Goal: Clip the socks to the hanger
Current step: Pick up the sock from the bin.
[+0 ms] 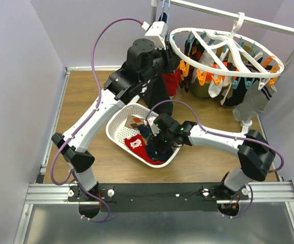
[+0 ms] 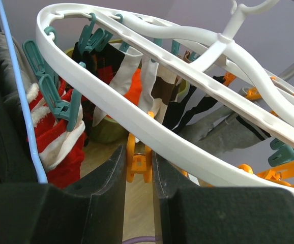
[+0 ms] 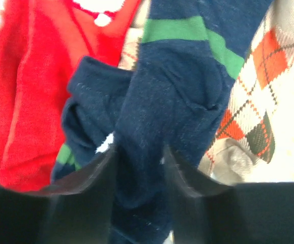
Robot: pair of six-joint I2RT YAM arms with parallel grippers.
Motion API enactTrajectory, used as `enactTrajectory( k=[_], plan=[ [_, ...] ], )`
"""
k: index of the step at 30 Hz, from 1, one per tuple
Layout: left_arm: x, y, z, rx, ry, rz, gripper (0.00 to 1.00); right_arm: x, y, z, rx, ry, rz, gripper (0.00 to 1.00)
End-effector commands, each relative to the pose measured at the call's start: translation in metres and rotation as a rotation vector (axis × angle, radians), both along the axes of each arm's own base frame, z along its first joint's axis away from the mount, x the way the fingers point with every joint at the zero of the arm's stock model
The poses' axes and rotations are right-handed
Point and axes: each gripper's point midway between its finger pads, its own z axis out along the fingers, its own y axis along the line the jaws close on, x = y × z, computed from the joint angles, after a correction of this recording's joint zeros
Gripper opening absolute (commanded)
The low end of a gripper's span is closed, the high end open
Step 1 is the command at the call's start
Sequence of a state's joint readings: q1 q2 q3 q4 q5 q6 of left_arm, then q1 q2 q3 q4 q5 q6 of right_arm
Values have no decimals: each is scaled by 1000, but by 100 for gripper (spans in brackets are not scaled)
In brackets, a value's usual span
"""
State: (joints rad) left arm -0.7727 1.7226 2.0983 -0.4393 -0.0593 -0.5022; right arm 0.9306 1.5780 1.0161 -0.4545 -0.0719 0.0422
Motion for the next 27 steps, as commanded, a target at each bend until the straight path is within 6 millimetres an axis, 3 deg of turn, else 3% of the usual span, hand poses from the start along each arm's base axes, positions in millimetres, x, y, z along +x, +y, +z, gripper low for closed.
enactTrajectory(
  k=[1,6,11,18,23,26,27],
  plan=[
    [-1,-6,-21,53,42,-21,0,6,37,45,106,-1,60,58],
    [-1,-8,-22,58,44,-26,0,48,75,55,141,-90,25,63],
    [-1,-8,-25,62,51,-29,0,96,93,35,110,-193,-103,63],
    [-2,-9,-26,58,58,-34,0,122,111,12,96,-227,-168,63],
    [-2,-8,-29,63,63,-32,0,139,104,-7,34,-276,-248,63],
    [-2,-7,-31,71,66,-28,0,143,99,-8,16,-297,-281,51],
    [-3,-7,-31,71,64,-28,0,144,96,-7,14,-302,-289,39]
  ],
)
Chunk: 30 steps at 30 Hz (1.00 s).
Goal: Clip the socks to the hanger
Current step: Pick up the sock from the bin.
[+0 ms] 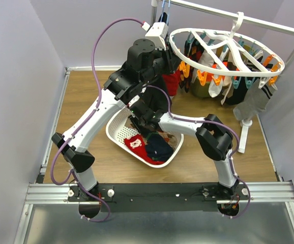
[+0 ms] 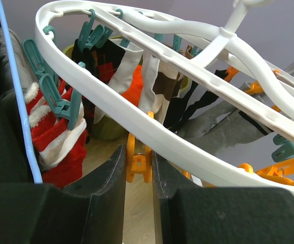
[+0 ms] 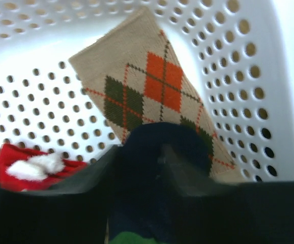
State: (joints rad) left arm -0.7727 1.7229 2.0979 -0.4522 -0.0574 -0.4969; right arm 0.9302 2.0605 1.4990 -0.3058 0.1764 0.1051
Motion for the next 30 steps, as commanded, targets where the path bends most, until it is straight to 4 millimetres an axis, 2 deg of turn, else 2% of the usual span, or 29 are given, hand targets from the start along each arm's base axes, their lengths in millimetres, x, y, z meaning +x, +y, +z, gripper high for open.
enactTrajectory(
  k=[1,3,5,6,8,9,11,12,13,15,16,18,19,20,24,26,30],
  plan=[
    [-2,-7,-27,57,57,-24,0,20,-6,13,1,-92,-106,32],
    [-2,-7,-28,58,58,-24,0,17,-11,13,-8,-95,-110,14],
    [-2,-6,-26,55,55,-26,0,16,-14,25,10,-105,-119,3],
    [-3,-6,-24,51,53,-26,0,12,-18,26,14,-100,-117,1],
    [-3,-6,-25,55,51,-23,0,4,-18,38,55,-89,-105,1],
    [-2,-5,-24,55,47,-20,0,-2,-20,52,95,-97,-96,1],
    [-3,-3,-21,53,42,-14,0,-14,-22,67,161,-85,-82,1],
    [-2,-2,-21,53,42,-11,0,-18,-24,93,222,-111,-76,1],
    [-2,-2,-22,55,43,-8,0,-26,-29,88,234,-99,-65,1],
    [-3,-2,-20,53,41,-8,0,-33,-34,105,300,-116,-70,1],
    [-4,-2,-21,50,43,-11,0,-40,-43,115,329,-133,-72,1],
    [-4,-2,-23,53,46,-12,0,-44,-50,133,391,-167,-83,1],
    [-4,-1,-22,51,44,-12,0,-48,-56,153,434,-201,-85,1],
    [-5,-1,-22,52,43,-13,0,-51,-62,151,433,-207,-86,1],
    [-6,0,-22,51,44,-12,0,-57,-83,181,515,-277,-132,1],
    [-7,2,-20,48,41,-12,0,-56,-89,209,591,-340,-150,1],
    [-8,1,-20,47,39,-17,0,-61,-88,231,640,-367,-119,1]
  ],
)
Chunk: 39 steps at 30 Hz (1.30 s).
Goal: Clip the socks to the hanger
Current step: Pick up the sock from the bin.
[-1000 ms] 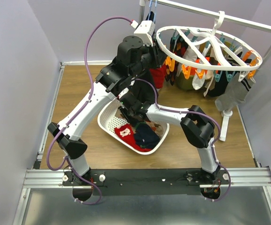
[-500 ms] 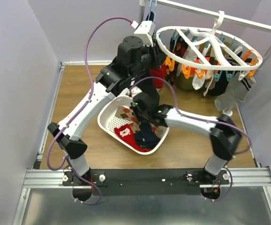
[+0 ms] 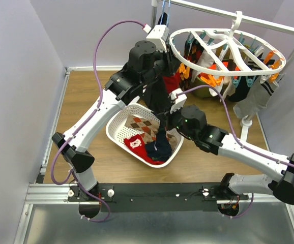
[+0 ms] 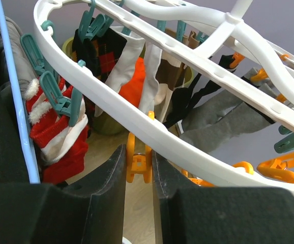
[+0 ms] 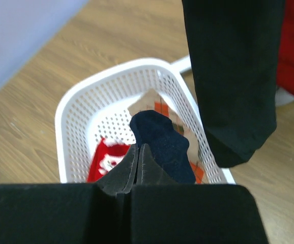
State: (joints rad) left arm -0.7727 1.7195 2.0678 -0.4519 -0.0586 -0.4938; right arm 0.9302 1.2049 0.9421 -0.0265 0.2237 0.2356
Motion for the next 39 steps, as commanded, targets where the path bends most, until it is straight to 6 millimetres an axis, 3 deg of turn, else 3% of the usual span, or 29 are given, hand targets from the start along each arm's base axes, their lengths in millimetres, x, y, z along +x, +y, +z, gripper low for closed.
enactTrajectory(
  k=[1,11,13,16,17,18,21,22,24,25,30,31,32,34,35,36,38,39],
  plan=[
    [-9,3,-7,26,19,-17,0,1,3,40,112,-75,1,1],
    [-11,4,-5,21,15,-18,0,7,18,100,200,-179,38,1],
    [-11,5,-3,19,13,-14,0,8,26,107,215,-192,63,1],
    [-11,5,-2,17,10,-14,0,6,48,100,209,-171,147,1],
    [-12,5,-2,16,9,-15,0,2,55,95,218,-151,175,1],
    [-11,4,-4,19,13,-17,0,3,59,73,197,-111,178,1],
    [-13,4,-5,14,17,-22,0,6,55,42,225,-66,130,1],
    [-13,4,-6,13,18,-25,0,5,47,7,189,-18,96,1],
    [-13,1,-11,15,27,-34,0,10,28,-25,168,37,-19,1],
    [-14,1,-10,11,27,-35,0,4,11,-57,123,81,-58,1],
    [-14,1,-14,18,30,-37,0,-1,-74,-111,25,177,-417,1],
    [-14,1,-14,19,29,-37,0,-10,-93,-126,-51,212,-460,1],
    [-14,1,-14,19,29,-37,0,-12,-107,-120,-42,203,-515,1],
    [-13,0,-15,21,30,-40,0,-23,-124,-127,-116,230,-531,1],
    [-14,0,-15,22,29,-43,0,-27,-125,-124,-134,231,-503,4],
    [-14,0,-15,21,30,-45,0,-28,-123,-119,-148,228,-478,19],
    [-14,-2,-17,23,32,-49,0,-36,-114,-116,-183,252,-387,34],
    [-14,-2,-17,24,33,-51,0,-33,-106,-103,-206,225,-331,45]
  ],
)
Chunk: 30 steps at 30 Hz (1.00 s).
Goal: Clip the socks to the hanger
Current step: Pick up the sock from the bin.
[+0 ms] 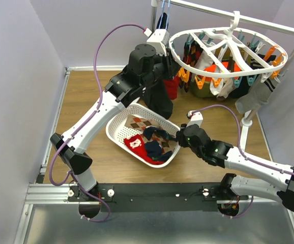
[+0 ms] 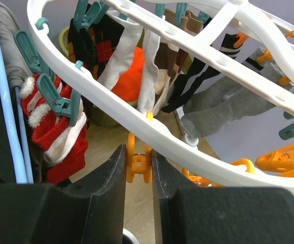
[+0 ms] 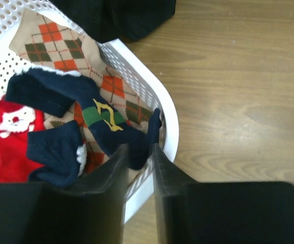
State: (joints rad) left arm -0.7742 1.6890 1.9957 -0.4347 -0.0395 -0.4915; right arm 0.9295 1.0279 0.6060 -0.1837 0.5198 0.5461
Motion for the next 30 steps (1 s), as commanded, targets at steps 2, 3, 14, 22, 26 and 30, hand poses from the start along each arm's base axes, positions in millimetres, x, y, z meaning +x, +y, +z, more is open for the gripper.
enactTrajectory(
  k=[2,3,14,22,26,30],
  plan=[
    [-8,-2,-7,14,21,-32,0,-13,16,19,-122,43,210,54],
    [-8,-3,-7,13,23,-33,0,-11,23,18,-182,39,282,58],
    [-7,-5,-12,23,38,-36,0,6,135,19,-351,83,862,73],
    [-7,-4,-14,31,46,-29,0,30,167,-31,-455,151,937,76],
    [-7,-4,-14,31,45,-31,0,48,158,-49,-539,153,861,75],
    [-7,-4,-14,34,43,-32,0,50,162,-47,-527,137,855,28]
  ],
)
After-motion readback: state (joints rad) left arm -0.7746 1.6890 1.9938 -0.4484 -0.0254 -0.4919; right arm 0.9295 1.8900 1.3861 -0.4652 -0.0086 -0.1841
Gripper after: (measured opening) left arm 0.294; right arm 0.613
